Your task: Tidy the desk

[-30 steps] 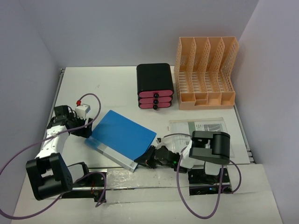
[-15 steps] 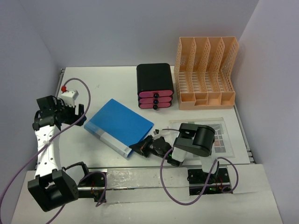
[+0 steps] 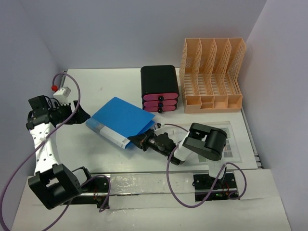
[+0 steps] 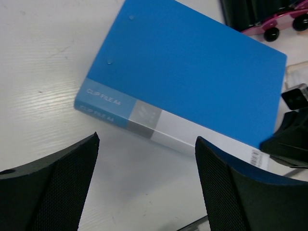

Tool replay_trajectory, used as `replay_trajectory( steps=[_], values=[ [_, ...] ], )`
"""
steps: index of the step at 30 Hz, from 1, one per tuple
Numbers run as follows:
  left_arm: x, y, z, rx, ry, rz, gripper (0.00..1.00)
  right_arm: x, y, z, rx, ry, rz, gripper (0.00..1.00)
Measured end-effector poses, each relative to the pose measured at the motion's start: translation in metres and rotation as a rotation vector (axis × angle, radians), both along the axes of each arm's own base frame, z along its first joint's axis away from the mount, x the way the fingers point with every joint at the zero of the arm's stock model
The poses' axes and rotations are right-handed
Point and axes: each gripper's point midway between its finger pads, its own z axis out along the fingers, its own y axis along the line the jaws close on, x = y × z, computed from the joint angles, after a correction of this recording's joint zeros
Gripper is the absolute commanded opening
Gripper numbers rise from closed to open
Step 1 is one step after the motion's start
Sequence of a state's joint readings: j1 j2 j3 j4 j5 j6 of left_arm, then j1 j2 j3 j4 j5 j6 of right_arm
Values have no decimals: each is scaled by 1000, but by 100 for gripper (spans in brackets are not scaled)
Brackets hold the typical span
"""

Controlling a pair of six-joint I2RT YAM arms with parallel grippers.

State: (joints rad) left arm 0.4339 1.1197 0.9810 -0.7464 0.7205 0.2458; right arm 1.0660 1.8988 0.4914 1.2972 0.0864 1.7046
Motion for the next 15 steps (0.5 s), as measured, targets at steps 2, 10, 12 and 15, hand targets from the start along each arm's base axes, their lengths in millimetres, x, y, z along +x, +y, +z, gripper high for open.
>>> replay_trajectory(
  steps=[2,10,12,15],
  values=[
    [-1,-4,-2,-38,17,-1,87,1,1,1,3,-2,-1,0],
    [4,-11,-20,-213,138,32,86,11,8,16,36,-24,-19,0],
    [6,-11,-27,-245,172,51,86,13,7,17,36,-28,-26,0],
    [9,-11,-33,-274,191,78,86,16,8,18,37,-35,-37,0]
  ],
)
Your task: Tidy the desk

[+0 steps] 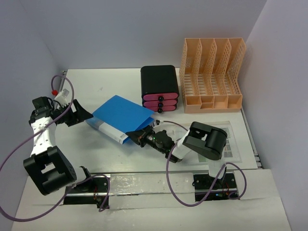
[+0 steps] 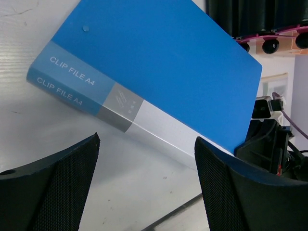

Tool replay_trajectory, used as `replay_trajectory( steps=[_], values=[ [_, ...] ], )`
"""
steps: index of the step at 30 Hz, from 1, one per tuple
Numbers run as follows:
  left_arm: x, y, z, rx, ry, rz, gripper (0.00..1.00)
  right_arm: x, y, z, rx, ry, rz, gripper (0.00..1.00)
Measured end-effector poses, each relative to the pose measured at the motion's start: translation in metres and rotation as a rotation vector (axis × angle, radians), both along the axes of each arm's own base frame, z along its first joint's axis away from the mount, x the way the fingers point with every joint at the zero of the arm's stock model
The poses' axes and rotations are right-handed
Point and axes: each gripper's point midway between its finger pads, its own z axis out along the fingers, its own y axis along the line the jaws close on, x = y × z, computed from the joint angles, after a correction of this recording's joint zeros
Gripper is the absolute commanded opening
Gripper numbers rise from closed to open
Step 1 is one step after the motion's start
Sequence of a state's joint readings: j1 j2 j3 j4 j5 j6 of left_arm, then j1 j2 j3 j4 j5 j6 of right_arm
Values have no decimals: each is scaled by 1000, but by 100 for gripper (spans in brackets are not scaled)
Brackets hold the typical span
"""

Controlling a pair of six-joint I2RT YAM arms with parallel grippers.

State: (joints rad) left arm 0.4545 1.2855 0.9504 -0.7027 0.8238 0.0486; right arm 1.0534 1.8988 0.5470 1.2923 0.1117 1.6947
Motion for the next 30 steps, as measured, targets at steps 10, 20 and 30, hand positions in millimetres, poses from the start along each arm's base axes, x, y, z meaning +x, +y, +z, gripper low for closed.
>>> replay_trajectory(
  steps=[10,20,30],
  values=[
    [13,-3,-24,-131,83,48,88,12,3,7,2,-19,-33,0],
    [12,-13,-69,-282,231,90,89,25,14,18,-5,-42,-51,0],
    [30,-15,-78,-378,229,132,90,30,24,22,-12,-44,-45,0]
  ],
)
